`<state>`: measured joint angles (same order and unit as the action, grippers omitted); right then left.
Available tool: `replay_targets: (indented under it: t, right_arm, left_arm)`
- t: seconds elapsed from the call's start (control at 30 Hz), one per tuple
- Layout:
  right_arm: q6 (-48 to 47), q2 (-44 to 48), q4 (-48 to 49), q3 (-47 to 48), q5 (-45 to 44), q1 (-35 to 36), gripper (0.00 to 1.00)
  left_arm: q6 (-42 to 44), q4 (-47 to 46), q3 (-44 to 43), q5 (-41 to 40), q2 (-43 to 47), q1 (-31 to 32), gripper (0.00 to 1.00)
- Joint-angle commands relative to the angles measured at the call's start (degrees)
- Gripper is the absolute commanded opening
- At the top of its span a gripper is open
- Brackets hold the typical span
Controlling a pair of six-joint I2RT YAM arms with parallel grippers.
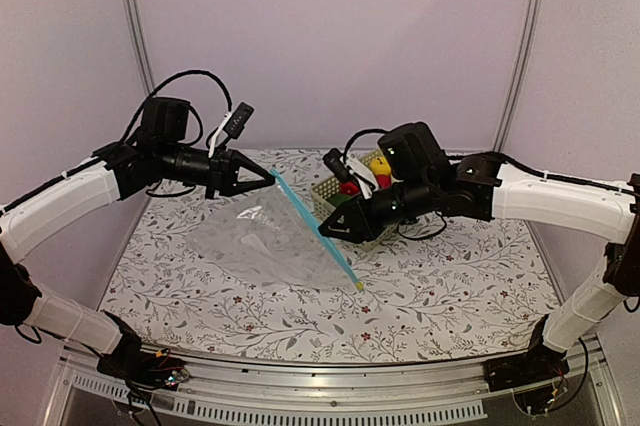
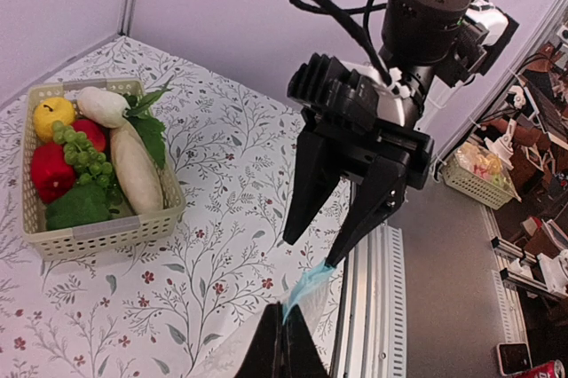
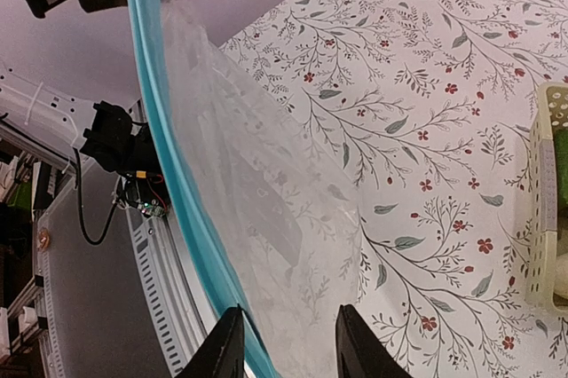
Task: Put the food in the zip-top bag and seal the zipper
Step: Pass from the left arm to the right, then pass from the right arm to the left
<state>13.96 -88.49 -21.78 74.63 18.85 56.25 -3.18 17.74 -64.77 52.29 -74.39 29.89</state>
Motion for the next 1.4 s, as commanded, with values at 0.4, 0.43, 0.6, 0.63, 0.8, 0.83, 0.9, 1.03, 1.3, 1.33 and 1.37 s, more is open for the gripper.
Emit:
replay_targets:
  t: [0.4,0.43,0.6,0.63,0.8,0.83,0.9,1.03,1.3,1.33,1.37]
  right_arm:
    - [0.2,-4.7,1.3,5.1,3.7,2.2,0.15]
    - [0.4,-4.9,1.7,5.2,3.7,2.3,0.13]
    - [3.1,-4.9,5.3,5.8,3.1,3.3,0.0]
    - [3.7,-4.9,5.7,6.1,2.5,3.7,0.0]
    - [5.3,-4.6,6.1,8.1,-3.9,5.7,0.0]
    - [6.3,-4.3,6.4,8.3,-5.6,5.7,0.0]
    - [8.3,-3.9,6.6,8.6,-9.8,5.7,0.0]
    - [13.2,-3.4,6.1,8.3,-21.0,5.5,0.0]
    - [25.5,-6.6,3.1,5.1,-25.4,1.6,0.0]
    - [26.0,-6.9,2.7,4.9,-25.9,1.6,0.0]
    - [26.6,-7.3,2.2,4.8,-26.2,1.6,0.0]
  left_arm:
    - [0.6,0.8,-1.1,-1.8,-0.6,0.8,0.0]
    - [0.6,0.8,-1.1,-2.2,-0.6,0.8,0.0]
    - [0.4,0.8,-1.1,-8.4,0.5,0.8,0.04]
    - [0.4,0.9,-0.9,-10.3,0.9,0.8,0.11]
    - [0.4,-1.5,1.4,-19.4,5.4,0.8,0.55]
    - [0.4,-2.3,2.1,-21.6,6.8,0.7,0.61]
    - [0.1,-4.5,3.9,-26.4,9.6,0.7,0.73]
    - [0.0,-7.9,6.9,-35.3,15.3,0.7,0.88]
    - [-5.5,-6.2,4.6,-36.8,13.2,0.9,0.93]
    - [-7.0,-5.9,3.9,-34.6,11.8,1.0,0.91]
    - [-8.5,-5.7,3.2,-32.7,10.3,1.2,0.89]
